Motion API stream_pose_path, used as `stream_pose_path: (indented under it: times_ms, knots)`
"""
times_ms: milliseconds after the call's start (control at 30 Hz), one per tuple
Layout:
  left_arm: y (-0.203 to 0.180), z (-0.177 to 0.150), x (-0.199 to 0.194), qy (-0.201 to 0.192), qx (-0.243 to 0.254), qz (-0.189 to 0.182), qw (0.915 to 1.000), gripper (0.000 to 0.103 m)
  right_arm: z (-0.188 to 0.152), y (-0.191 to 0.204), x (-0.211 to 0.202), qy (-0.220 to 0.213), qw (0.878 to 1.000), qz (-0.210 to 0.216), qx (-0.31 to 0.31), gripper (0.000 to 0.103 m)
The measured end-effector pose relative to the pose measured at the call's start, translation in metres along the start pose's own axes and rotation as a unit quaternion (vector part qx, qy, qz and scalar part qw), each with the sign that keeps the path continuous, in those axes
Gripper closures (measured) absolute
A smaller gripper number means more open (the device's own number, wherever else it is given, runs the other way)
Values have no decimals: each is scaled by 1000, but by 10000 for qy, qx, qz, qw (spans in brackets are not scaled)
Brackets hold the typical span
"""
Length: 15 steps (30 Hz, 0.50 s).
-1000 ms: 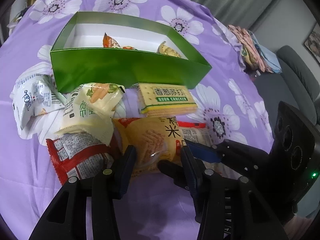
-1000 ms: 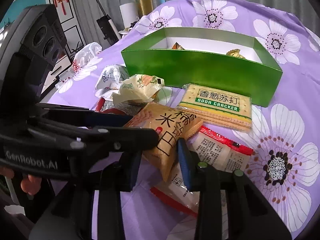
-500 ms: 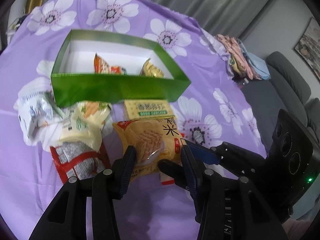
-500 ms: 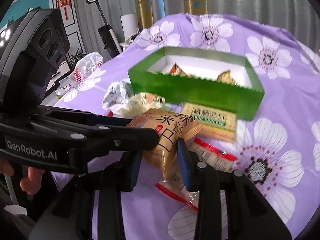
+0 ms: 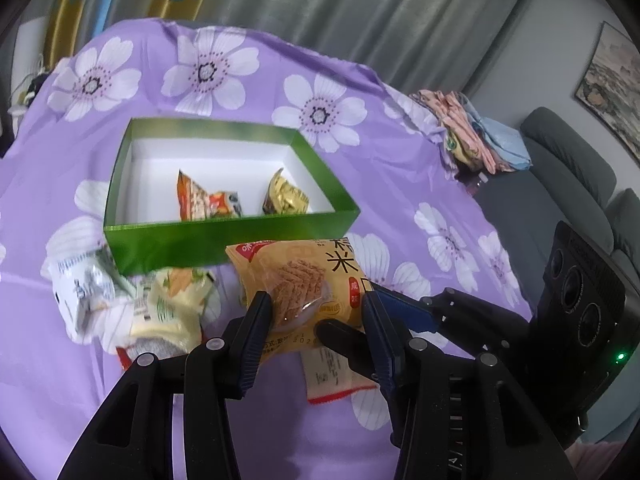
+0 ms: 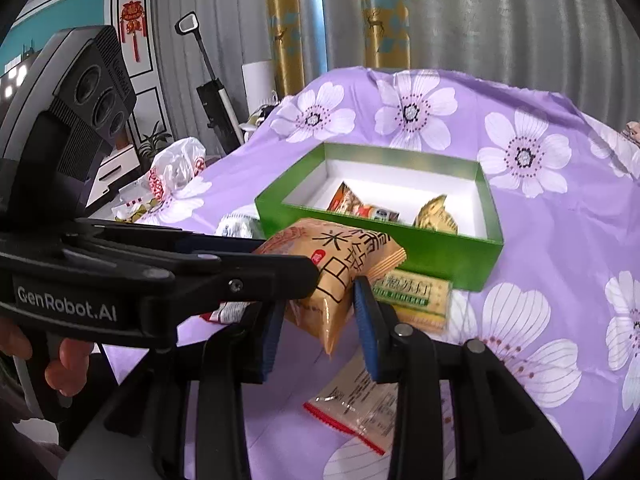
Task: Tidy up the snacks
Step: 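Lift the yellow bag and carry it into the green box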
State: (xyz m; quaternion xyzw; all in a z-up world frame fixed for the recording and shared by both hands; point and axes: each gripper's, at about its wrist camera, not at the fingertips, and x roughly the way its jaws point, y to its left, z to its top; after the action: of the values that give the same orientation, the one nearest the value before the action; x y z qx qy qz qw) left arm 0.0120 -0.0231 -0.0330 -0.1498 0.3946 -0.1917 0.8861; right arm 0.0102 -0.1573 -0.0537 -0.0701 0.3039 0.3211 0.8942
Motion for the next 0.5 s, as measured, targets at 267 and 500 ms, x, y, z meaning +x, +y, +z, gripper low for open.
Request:
stream_pose_path:
  times_ms: [267, 500]
  knots:
    - [3, 23, 5, -165, 120, 82, 9998, 56, 18, -11, 11, -179, 9998, 10, -4, 68]
    - [11, 46, 13, -290, 160, 84, 9994, 56, 38, -24, 26, -305, 9995, -10, -16, 68]
